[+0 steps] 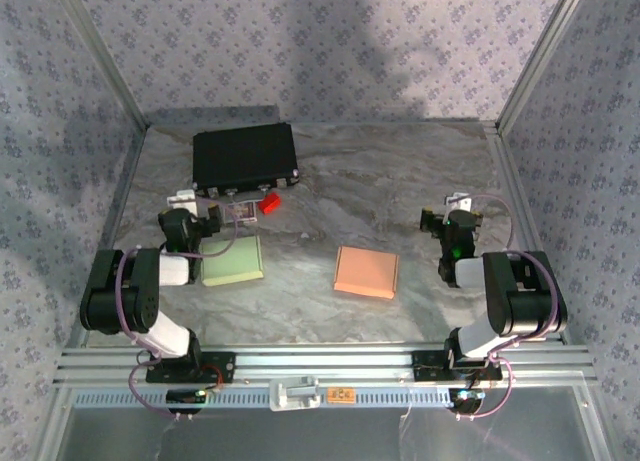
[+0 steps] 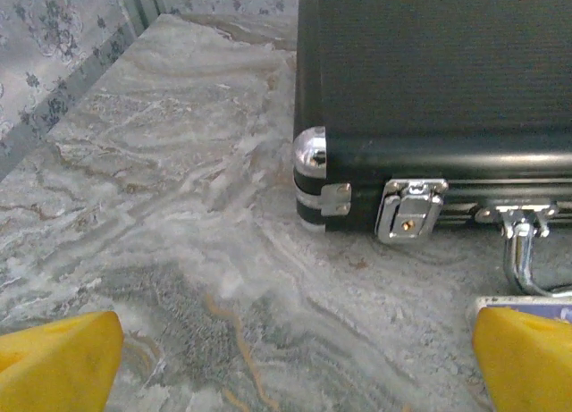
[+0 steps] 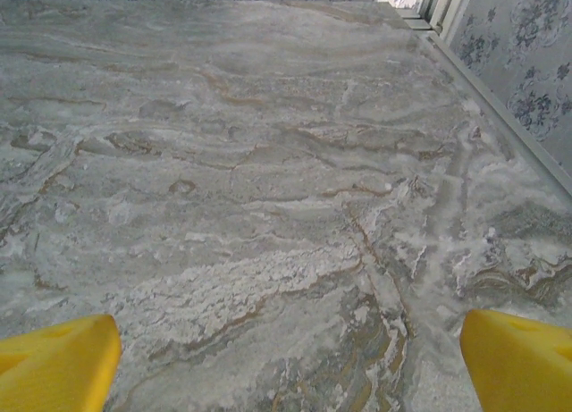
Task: Fold the paper box
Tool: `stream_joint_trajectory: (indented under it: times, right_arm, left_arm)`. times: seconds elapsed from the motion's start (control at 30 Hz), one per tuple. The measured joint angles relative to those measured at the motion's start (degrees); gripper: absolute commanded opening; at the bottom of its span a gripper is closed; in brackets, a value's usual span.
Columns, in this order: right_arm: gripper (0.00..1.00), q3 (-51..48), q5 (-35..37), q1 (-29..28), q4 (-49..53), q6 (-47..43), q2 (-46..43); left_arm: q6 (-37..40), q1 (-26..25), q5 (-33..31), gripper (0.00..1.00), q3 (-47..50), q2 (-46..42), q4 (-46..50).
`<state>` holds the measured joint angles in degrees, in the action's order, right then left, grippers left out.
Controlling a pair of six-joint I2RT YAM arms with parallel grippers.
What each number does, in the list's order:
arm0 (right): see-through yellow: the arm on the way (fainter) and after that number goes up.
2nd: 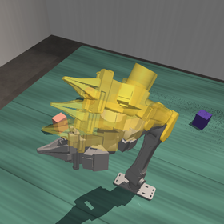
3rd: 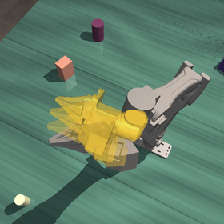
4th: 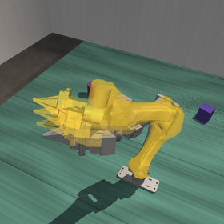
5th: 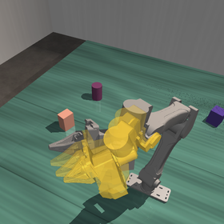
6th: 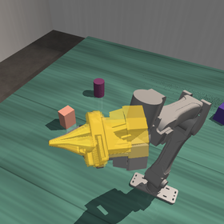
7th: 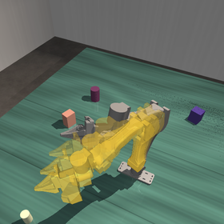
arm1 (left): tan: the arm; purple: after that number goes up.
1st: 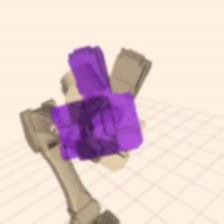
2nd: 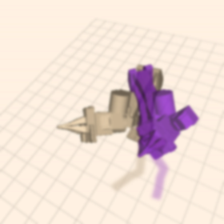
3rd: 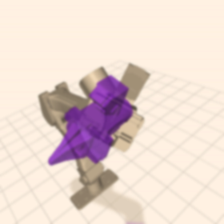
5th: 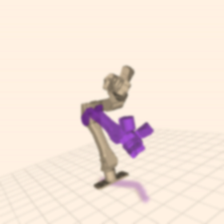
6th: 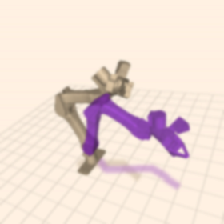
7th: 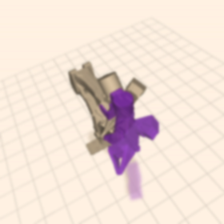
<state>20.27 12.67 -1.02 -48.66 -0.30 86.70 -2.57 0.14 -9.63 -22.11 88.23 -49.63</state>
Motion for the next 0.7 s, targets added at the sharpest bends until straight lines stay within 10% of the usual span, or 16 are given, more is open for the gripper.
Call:
stream_joint_trajectory:
  times: [0.7]
  right_arm:
    - [0.99, 0.31, -0.20, 0.76, 0.48, 0.02, 0.00]
  left_arm:
    - [-0.02, -0.02, 0.07, 1.00, -0.04, 0.00, 1.90]
